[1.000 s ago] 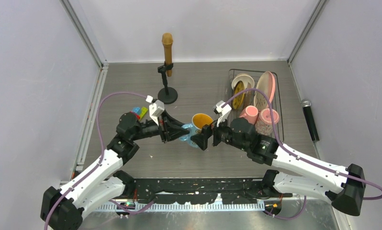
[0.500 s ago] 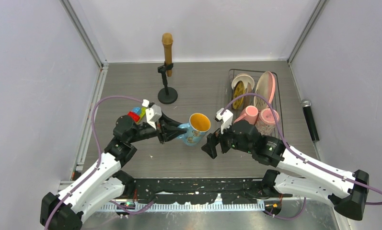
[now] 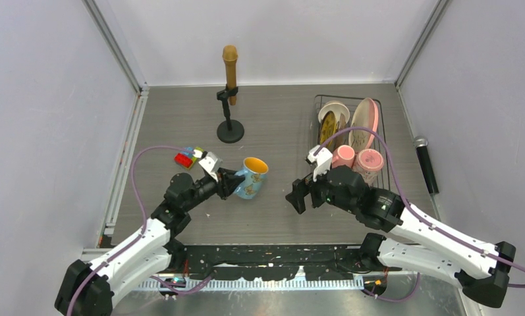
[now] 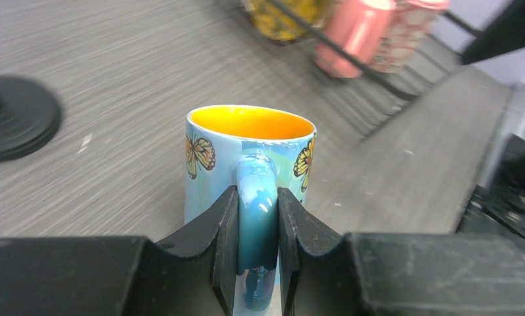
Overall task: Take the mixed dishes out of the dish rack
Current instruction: Place the cup at the center of the board.
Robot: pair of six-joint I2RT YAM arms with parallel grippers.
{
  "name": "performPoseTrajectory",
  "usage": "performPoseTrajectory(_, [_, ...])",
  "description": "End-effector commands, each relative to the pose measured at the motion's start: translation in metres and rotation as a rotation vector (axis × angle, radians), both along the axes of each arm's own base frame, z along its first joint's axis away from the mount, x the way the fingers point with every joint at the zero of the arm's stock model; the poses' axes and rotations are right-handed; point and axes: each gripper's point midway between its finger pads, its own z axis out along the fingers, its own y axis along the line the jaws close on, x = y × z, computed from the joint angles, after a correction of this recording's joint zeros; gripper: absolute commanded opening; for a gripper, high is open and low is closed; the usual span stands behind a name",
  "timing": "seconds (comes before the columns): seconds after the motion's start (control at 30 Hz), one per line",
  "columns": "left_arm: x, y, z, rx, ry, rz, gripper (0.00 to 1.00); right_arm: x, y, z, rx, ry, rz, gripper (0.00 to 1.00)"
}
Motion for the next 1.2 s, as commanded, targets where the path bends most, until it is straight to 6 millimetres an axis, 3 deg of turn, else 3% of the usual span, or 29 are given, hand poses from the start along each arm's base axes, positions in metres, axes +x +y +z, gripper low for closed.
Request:
performPoseTrajectory(0.0, [0.041,0.037,0.072,-0.177,-0.230,0.315,0.00,0.020,-0.011,0.036,0.072,-0.095,-0.127,1.00])
performPoseTrajectory(0.17, [0.056,0.060,0.056,-0.130,-0.200,0.463,0.00,0.032,-0.021,0.042,0.086,-0.138,-0.223,1.00])
performPoseTrajectory(0.37, [0.066,0.113,0.055,-0.234,-0.287,0.755,0.00,0.039,-0.026,0.048,0.109,-0.163,-0.272,1.00])
performPoseTrajectory(0.63, [0.081,0.123,0.048,-0.193,-0.288,0.848,0.00,0.040,-0.028,0.050,0.137,-0.183,-0.286,1.00])
performPoseTrajectory(1.0, [0.103,0.120,0.035,-0.153,-0.297,0.899,0.00,0.038,-0.029,0.048,0.164,-0.184,-0.285,1.00])
performPoseTrajectory(1.17, [0.120,0.113,0.019,-0.126,-0.275,0.917,0.00,0.038,-0.027,0.047,0.170,-0.179,-0.286,1.00])
